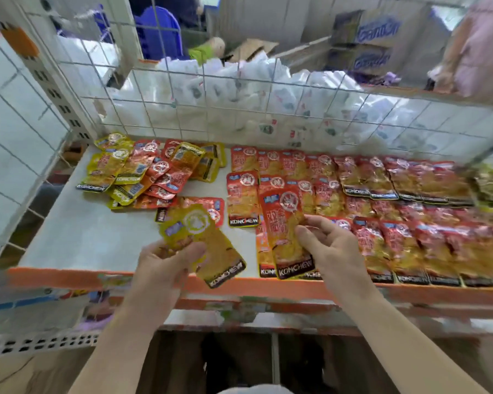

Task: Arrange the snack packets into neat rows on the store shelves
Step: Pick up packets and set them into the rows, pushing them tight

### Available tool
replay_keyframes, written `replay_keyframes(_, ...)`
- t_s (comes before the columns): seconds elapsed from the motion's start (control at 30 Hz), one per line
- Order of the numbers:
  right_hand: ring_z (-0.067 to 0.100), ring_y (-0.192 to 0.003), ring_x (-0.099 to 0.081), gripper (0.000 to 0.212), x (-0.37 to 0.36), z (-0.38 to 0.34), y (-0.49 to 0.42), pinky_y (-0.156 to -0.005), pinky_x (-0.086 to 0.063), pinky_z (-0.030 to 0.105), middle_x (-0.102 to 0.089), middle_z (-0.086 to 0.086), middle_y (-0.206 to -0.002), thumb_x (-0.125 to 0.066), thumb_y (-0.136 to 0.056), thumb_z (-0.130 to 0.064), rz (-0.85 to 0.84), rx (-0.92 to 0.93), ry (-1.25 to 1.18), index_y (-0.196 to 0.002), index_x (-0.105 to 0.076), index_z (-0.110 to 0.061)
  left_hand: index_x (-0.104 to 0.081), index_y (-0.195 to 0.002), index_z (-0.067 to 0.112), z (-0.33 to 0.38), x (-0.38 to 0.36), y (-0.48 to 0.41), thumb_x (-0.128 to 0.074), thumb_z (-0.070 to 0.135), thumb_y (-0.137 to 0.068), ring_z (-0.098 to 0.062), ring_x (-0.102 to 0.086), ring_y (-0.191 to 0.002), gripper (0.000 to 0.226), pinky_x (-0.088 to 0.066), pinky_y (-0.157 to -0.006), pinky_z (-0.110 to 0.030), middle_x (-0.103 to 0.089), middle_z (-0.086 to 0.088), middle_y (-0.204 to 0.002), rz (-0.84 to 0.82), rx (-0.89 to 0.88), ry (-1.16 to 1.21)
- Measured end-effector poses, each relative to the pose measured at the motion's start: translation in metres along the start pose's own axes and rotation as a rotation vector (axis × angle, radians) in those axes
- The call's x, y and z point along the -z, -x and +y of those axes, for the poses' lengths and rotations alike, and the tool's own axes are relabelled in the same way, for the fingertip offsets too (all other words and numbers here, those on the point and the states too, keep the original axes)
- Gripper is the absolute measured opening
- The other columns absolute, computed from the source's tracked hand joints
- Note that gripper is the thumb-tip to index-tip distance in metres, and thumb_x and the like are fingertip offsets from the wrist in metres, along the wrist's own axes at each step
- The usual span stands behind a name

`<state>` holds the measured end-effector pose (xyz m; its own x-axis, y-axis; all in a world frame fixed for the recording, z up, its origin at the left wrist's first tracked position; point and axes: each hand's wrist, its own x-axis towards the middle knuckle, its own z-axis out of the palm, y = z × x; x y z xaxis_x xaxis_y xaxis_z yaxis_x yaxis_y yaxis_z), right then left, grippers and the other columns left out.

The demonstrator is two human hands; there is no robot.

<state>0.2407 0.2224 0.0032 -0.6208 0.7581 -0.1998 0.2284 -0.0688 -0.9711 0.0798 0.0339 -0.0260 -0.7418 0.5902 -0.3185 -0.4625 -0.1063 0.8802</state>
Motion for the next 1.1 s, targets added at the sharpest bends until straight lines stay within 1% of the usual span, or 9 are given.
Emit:
replay_keyframes(0.1,0.020,-0.092,-0.073,0.012,0.035,0.003,0.008,-0.082,-0.061,0.033,-0.077,0.002,-0.093,-0.067,-0.092,-0.013,0.055,-0.018,-0.074,-0.103,-0.068,-0.019,-0.081,-0.076,0.017,-0.010,-0.049,0.002,-0.093,0.033,-0.045,-0.016,-0.073,-0.071,0.036,-0.061,-0.063,-0.034,-0.076,-0.003,-0.081,-0.053,0.026,0.013)
replay_keyframes(0.2,0.025,-0.094,-0.073,0.014,0.077,0.007,0.015,-0.087,-0.059,0.042,-0.077,0.007,-0.096,-0.068,-0.090,-0.013,0.103,-0.037,-0.139,-0.105,-0.069,-0.013,-0.079,-0.081,0.013,-0.025,-0.099,0.011,-0.080,0.027,-0.062,-0.017,-0.073,-0.073,0.023,-0.060,-0.061,-0.030,-0.077,-0.006,-0.086,-0.034,0.061,-0.021)
replay_keyframes(0.37,0.024,-0.094,-0.073,0.018,0.148,0.017,0.021,-0.090,-0.058,0.045,-0.077,0.005,-0.095,-0.069,-0.091,-0.016,0.142,-0.040,-0.157,-0.108,-0.070,-0.011,-0.069,-0.102,0.007,-0.051,-0.173,0.034,-0.070,0.016,-0.081,-0.022,-0.075,-0.079,0.023,-0.062,-0.065,-0.037,-0.077,-0.010,-0.095,-0.005,0.082,-0.119)
replay_keyframes(0.5,0.021,-0.094,-0.073,0.019,0.190,0.026,0.021,-0.092,-0.057,0.048,-0.077,0.003,-0.097,-0.069,-0.092,-0.019,0.123,-0.039,-0.171,-0.109,-0.069,-0.012,-0.068,-0.105,0.009,-0.067,-0.214,0.045,-0.069,0.021,-0.084,-0.022,-0.075,-0.081,0.024,-0.062,-0.076,-0.043,-0.077,-0.008,-0.096,-0.007,0.082,-0.154)
replay_keyframes(0.67,0.022,-0.095,-0.073,0.020,0.233,0.038,0.020,-0.090,-0.058,0.049,-0.077,0.003,-0.097,-0.068,-0.093,-0.019,0.087,-0.042,-0.181,-0.112,-0.069,-0.012,-0.066,-0.099,0.009,-0.086,-0.257,0.054,-0.057,0.006,-0.098,-0.011,-0.069,-0.059,0.010,-0.052,-0.046,-0.021,-0.073,-0.006,-0.083,-0.011,0.106,-0.205)
replay_keyframes(0.7,0.021,-0.094,-0.073,0.017,0.241,0.040,0.020,-0.091,-0.058,0.048,-0.077,0.001,-0.096,-0.067,-0.094,-0.017,0.082,-0.041,-0.181,-0.110,-0.069,-0.013,-0.067,-0.100,0.009,-0.090,-0.264,0.055,-0.058,0.003,-0.097,-0.012,-0.068,-0.060,0.011,-0.054,-0.049,-0.023,-0.071,-0.007,-0.083,-0.009,0.108,-0.218)
replay_keyframes(0.8,0.017,-0.091,-0.073,0.014,0.261,0.043,0.020,-0.087,-0.058,0.037,-0.077,-0.004,-0.091,-0.065,-0.095,-0.010,0.066,-0.037,-0.169,-0.100,-0.069,-0.023,-0.076,-0.095,0.020,-0.102,-0.277,0.059,-0.072,0.006,-0.088,-0.027,-0.069,-0.085,0.016,-0.056,-0.085,-0.045,-0.072,-0.009,-0.092,-0.024,0.057,-0.285)
replay_keyframes(0.93,0.019,-0.091,-0.073,0.018,0.274,0.043,0.017,-0.081,-0.058,0.033,-0.077,-0.002,-0.090,-0.063,-0.096,-0.006,0.008,-0.046,-0.138,-0.098,-0.068,-0.022,-0.071,-0.091,0.016,-0.107,-0.286,0.067,-0.073,0.009,-0.089,-0.015,-0.070,-0.079,0.007,-0.054,-0.075,-0.032,-0.074,0.004,-0.078,0.044,-0.031,-0.379)
replay_keyframes(1.1,0.018,-0.092,-0.072,0.017,0.264,0.040,0.003,-0.084,-0.058,0.032,-0.076,0.000,-0.094,-0.068,-0.093,-0.009,0.010,-0.032,-0.086,-0.094,-0.069,-0.025,-0.072,-0.084,0.022,-0.095,-0.280,0.056,-0.074,0.013,-0.089,-0.018,-0.073,-0.087,0.011,-0.056,-0.086,-0.038,-0.077,0.001,-0.084,0.137,-0.076,-0.417)
